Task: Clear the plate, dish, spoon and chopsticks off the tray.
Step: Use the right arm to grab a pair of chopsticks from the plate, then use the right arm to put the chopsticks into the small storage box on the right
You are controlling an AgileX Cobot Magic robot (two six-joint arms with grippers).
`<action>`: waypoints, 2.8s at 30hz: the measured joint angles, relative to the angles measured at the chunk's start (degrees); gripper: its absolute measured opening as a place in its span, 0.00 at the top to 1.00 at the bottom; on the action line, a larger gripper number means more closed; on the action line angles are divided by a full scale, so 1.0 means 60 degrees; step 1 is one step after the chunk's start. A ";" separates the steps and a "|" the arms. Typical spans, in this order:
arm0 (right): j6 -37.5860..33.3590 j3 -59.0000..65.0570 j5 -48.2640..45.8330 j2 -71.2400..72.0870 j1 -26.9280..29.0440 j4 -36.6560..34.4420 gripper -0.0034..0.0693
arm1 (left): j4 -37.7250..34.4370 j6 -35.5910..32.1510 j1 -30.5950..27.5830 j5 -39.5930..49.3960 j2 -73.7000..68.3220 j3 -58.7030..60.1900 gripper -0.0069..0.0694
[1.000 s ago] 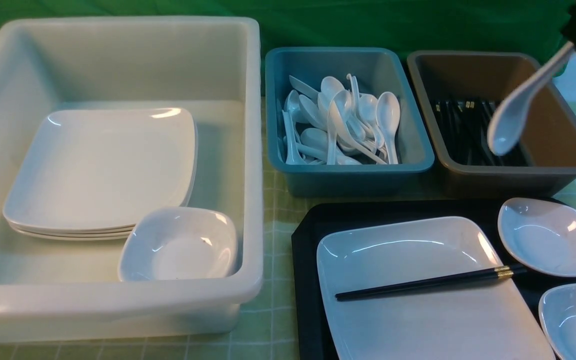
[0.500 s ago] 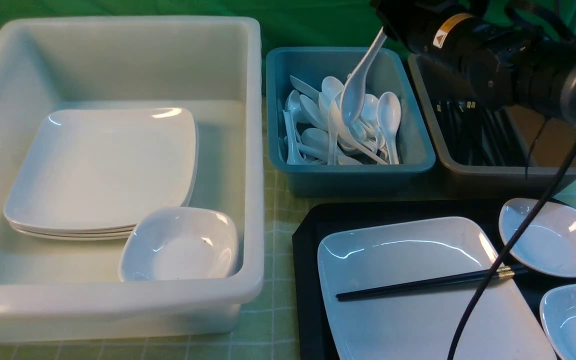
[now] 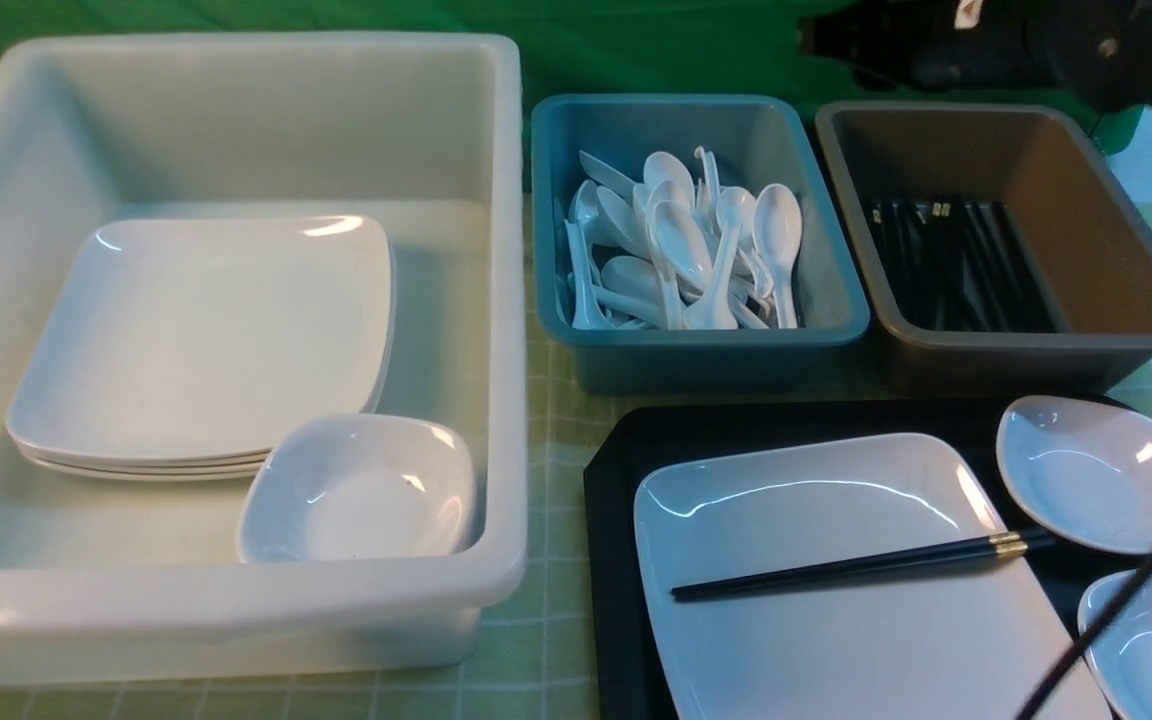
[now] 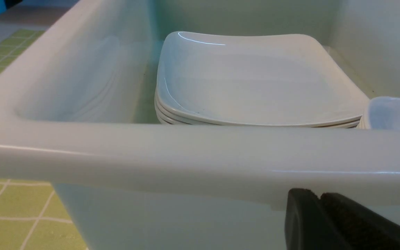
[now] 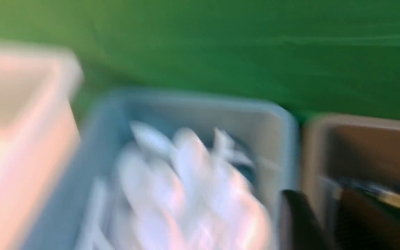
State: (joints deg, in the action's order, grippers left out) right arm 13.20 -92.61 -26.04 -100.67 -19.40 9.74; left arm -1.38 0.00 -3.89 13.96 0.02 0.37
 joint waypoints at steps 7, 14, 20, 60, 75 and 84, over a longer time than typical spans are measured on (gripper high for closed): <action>-0.1520 -0.0056 -0.6036 0.1344 0.0000 0.0004 0.95 | 0.0000 0.0000 0.0000 0.0000 0.0000 0.0000 0.84; -0.2990 0.1455 -0.7206 0.1341 0.0000 -0.0433 0.96 | 0.0000 0.0000 0.0000 0.0000 0.0000 0.0000 0.82; -0.4897 0.2863 -0.6783 0.0812 -0.0042 -0.0486 0.85 | 0.0000 0.0000 0.0000 0.0000 0.0000 0.0000 0.82; -1.0898 0.2974 -0.5570 -0.2028 -0.0773 0.0322 0.80 | 0.0000 0.0000 0.0000 0.0000 0.0000 0.0000 0.78; -1.0580 0.3006 -0.6752 -0.1209 -0.1590 0.0169 0.80 | 0.0000 0.0000 0.0000 0.0000 0.0000 0.0000 0.76; -0.8941 0.3006 -0.7174 0.0214 -0.2329 0.0128 0.80 | 0.0000 0.0000 0.0000 0.0000 0.0000 0.0000 0.74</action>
State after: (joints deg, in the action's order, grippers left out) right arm -40.45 -74.57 -69.09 -99.39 -33.38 10.51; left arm -1.38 0.00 -3.89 13.96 0.02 0.37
